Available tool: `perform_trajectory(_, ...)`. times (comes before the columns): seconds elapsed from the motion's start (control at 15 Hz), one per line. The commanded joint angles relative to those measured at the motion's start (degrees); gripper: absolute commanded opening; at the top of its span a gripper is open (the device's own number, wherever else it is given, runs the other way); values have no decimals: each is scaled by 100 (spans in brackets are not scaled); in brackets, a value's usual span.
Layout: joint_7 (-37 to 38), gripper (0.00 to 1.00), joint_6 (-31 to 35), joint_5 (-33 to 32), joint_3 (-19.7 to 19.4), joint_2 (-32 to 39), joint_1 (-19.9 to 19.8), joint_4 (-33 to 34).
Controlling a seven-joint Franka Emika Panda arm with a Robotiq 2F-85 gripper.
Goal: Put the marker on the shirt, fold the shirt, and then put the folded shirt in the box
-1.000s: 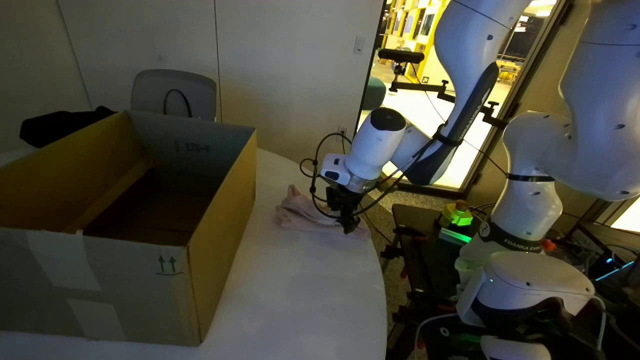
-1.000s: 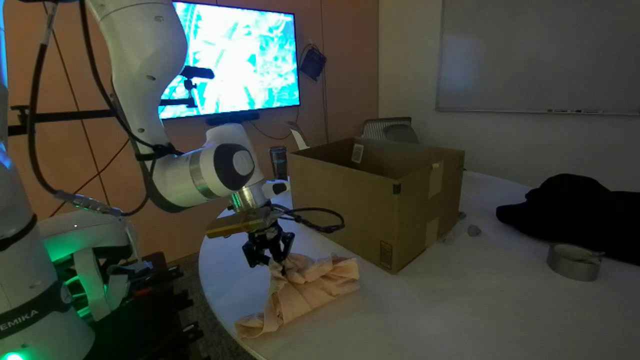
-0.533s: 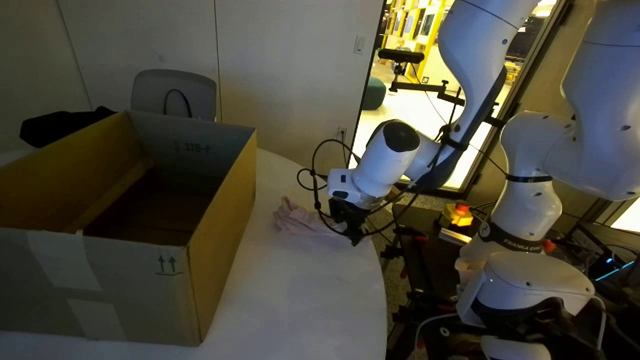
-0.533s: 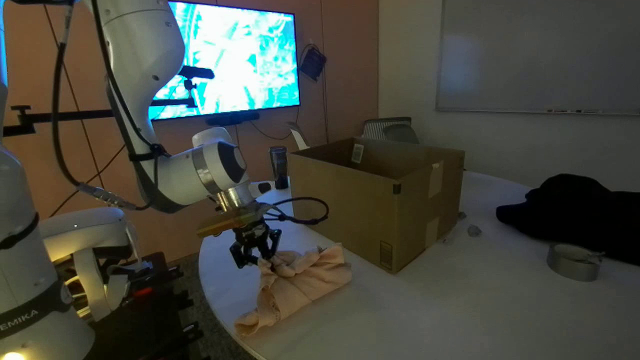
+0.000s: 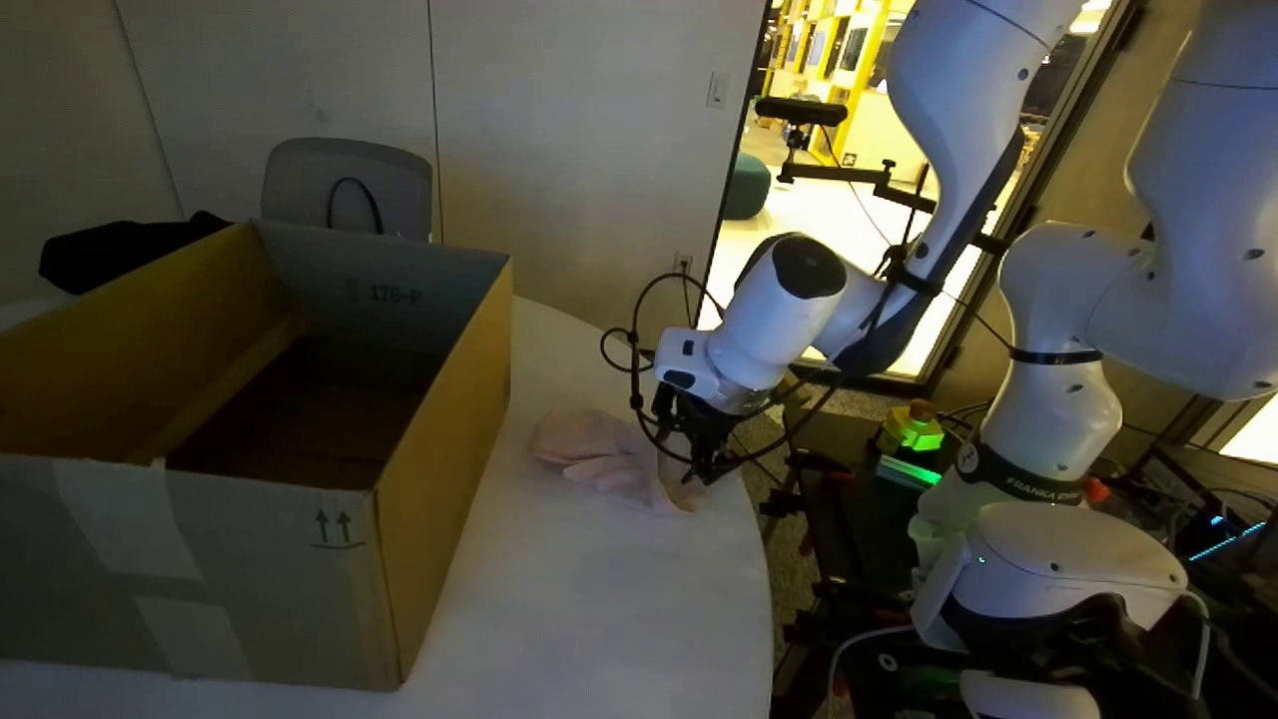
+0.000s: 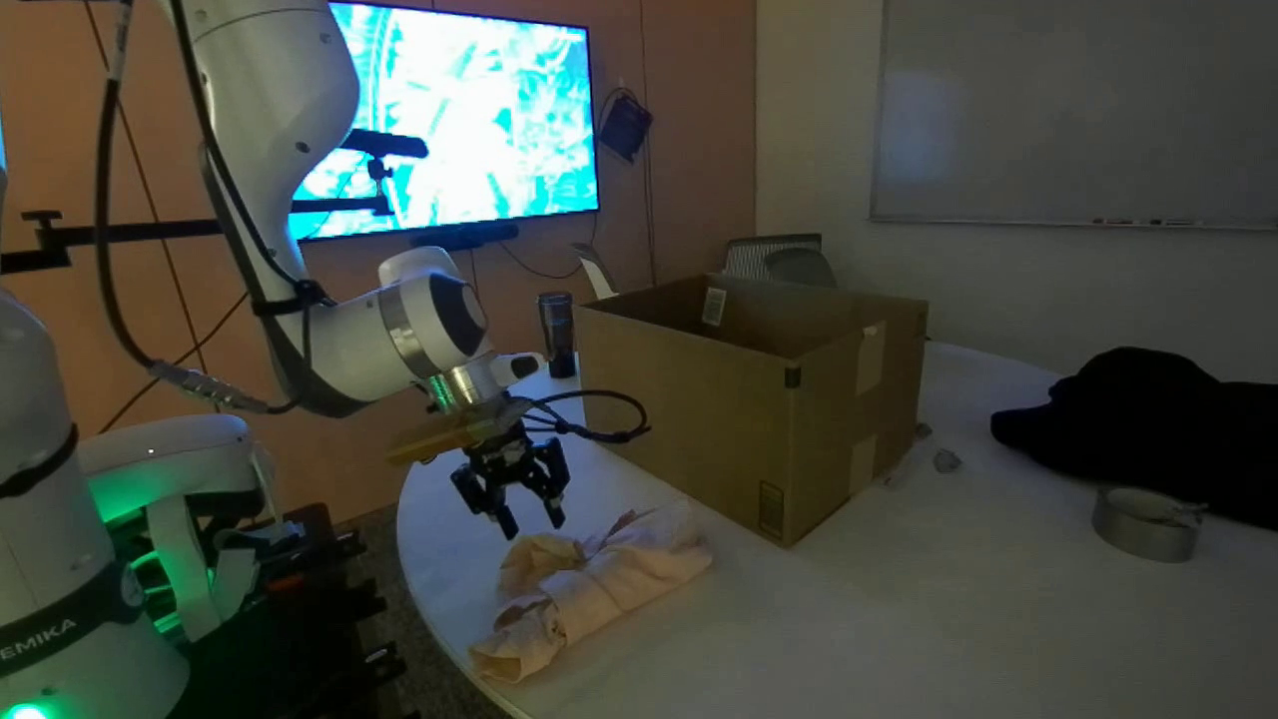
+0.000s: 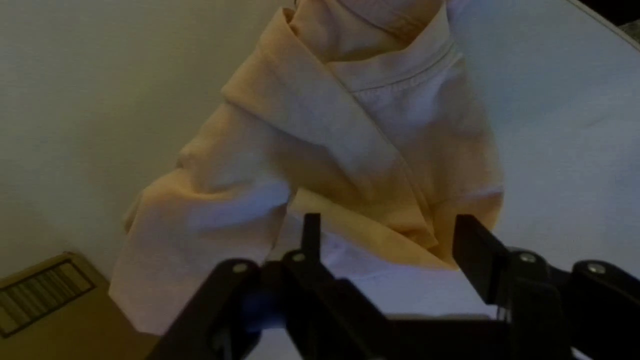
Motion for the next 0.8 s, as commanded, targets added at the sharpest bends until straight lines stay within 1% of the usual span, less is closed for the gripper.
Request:
perform_trajectory(0.0, -180, 100, 67, 505, -89, -420, -226, -180)
perform_trajectory(0.13, -441, 100, 121, 1141, -43, -305, -417, -122)
perform_trajectory(0.27, -799, 100, 140, 2043, 84, -127, -634, -50)
perform_trajectory(0.33, -1042, 100, 158, 2617, 199, -12, -762, 3)
perform_trajectory(0.4, -1198, 100, 176, 3084, 373, 76, -935, 14)
perform_trajectory(0.6, -1738, 100, 159, 4576, 1213, 367, -1635, 183)
perform_trajectory(0.67, -1923, 100, 161, 5069, 1397, 504, -1761, 336)
perform_trajectory(0.73, -1993, 100, 166, 5330, 1768, 625, -2108, 473)
